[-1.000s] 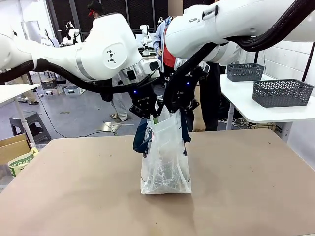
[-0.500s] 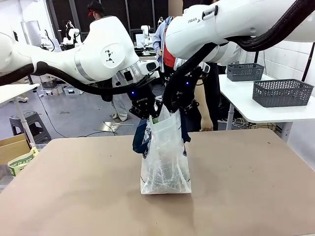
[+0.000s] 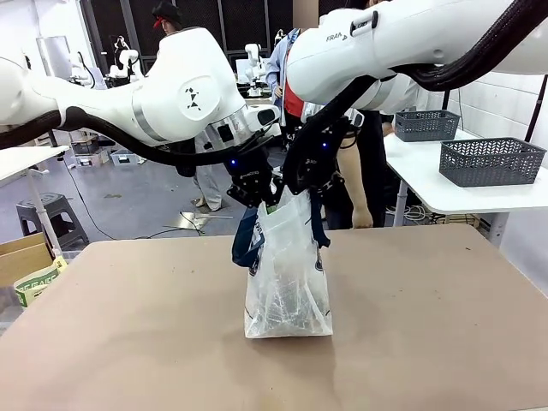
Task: Transfer purchased items from the store into the shopping bag.
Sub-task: Move the Reusable shopping bag to the right side of the table.
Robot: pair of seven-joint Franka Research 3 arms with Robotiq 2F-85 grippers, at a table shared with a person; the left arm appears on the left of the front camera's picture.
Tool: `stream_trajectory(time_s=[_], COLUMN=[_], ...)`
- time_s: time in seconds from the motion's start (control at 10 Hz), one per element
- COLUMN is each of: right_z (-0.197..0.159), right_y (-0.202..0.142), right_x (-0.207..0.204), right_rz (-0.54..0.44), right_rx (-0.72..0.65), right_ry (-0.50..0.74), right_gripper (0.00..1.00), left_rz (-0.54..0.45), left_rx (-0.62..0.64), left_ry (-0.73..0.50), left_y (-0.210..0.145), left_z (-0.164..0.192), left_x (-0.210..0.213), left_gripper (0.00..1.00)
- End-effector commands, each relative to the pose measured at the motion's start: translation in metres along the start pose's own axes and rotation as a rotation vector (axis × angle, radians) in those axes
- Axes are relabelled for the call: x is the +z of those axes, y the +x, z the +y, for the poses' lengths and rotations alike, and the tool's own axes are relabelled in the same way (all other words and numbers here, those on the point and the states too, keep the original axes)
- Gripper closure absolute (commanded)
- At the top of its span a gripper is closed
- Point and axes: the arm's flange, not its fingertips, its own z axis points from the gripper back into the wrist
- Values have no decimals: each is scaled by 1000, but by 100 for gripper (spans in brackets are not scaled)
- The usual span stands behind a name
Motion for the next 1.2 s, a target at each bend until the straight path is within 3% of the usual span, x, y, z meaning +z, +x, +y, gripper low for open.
stream_trajectory(time_s=[0.0,0.5,1.0,1.1], right_z=[6,6,4,3], right_y=[3,5,8,9], right_x=[-2,-2,-4,-5], right_rz=[-13,-18,-26,-26], right_rx=[-16,-29,-26,-29], right_ry=[36,48,46,48], right_gripper=[100,100,100,100], left_rz=[-23,-29,-59,-61], left_rx=[-40,-59,-102,-100], left_ry=[-5,-12,-112,-132], left_y=[0,3,-2,-2], left_z=[2,-2,-7,-7], left_x=[-1,0,12,14], left_gripper=[100,100,3,0])
